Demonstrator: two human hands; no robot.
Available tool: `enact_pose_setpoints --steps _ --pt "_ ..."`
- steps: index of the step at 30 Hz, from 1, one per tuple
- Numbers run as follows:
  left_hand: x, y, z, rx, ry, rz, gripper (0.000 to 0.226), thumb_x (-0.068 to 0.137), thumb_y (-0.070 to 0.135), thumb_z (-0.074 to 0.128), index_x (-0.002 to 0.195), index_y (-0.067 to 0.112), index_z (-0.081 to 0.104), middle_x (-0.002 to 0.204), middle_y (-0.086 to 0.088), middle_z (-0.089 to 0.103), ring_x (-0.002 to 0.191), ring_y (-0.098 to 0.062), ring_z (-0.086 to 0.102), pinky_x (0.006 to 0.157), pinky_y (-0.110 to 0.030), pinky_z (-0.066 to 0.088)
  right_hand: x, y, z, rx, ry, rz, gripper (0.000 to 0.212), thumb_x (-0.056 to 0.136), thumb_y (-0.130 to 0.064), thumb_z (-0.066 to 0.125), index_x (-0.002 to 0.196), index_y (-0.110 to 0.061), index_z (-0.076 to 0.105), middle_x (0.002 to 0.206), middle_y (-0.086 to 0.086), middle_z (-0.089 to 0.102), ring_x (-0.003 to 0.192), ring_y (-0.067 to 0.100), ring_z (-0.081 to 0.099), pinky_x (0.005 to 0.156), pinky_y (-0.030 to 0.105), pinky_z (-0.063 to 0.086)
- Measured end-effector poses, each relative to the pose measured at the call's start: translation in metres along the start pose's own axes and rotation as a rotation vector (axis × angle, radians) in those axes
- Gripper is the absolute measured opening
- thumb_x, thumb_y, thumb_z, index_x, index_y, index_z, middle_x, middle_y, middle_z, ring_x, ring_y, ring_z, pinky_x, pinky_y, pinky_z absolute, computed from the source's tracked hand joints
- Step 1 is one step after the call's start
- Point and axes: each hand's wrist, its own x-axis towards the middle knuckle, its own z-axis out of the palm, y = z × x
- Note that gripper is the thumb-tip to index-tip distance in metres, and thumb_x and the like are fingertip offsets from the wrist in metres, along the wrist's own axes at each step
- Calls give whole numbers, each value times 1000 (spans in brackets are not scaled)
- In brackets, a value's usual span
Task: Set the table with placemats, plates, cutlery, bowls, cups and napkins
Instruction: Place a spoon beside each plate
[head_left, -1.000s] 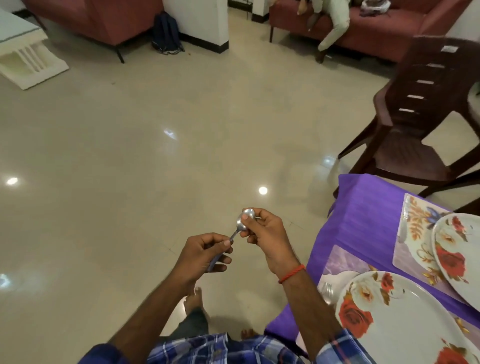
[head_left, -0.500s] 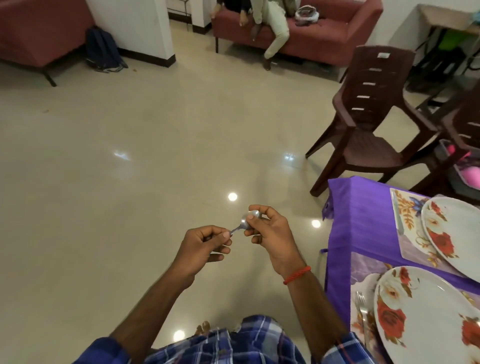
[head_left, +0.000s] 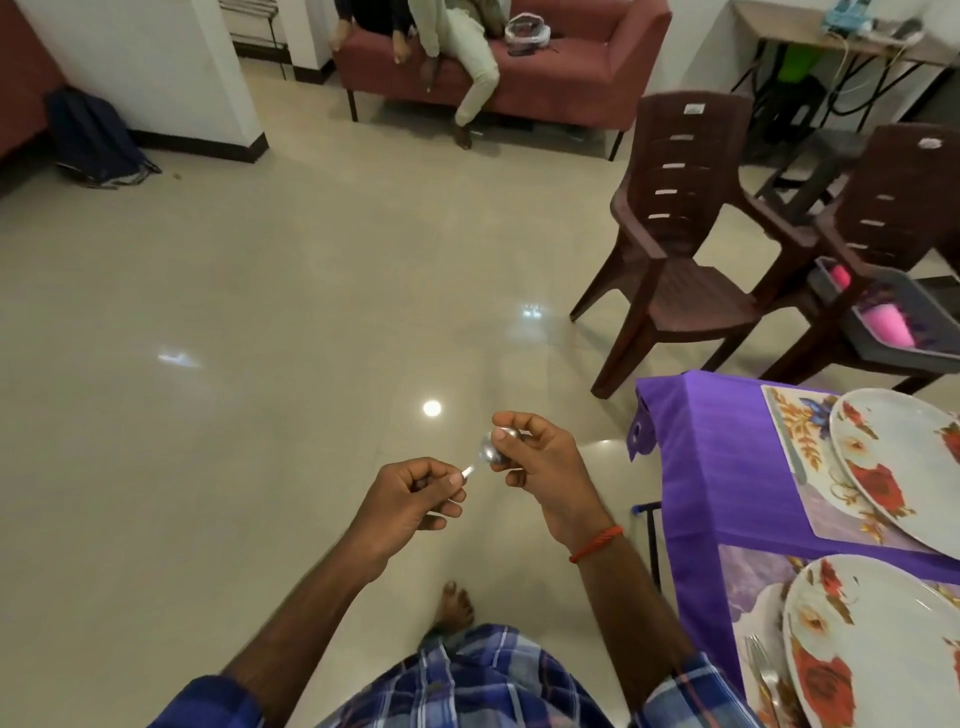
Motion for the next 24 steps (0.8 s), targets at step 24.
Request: enact_pose_setpoints --steps 24 --pt "284 154 14 174 -316 59 14 99 20 65 94 10 73 78 -6 72 78 -22 73 73 -37 58 218 -104 -44 184 375 -21 16 95 -25 68 109 -19 72 85 -7 75 74 9 68 73 32 51"
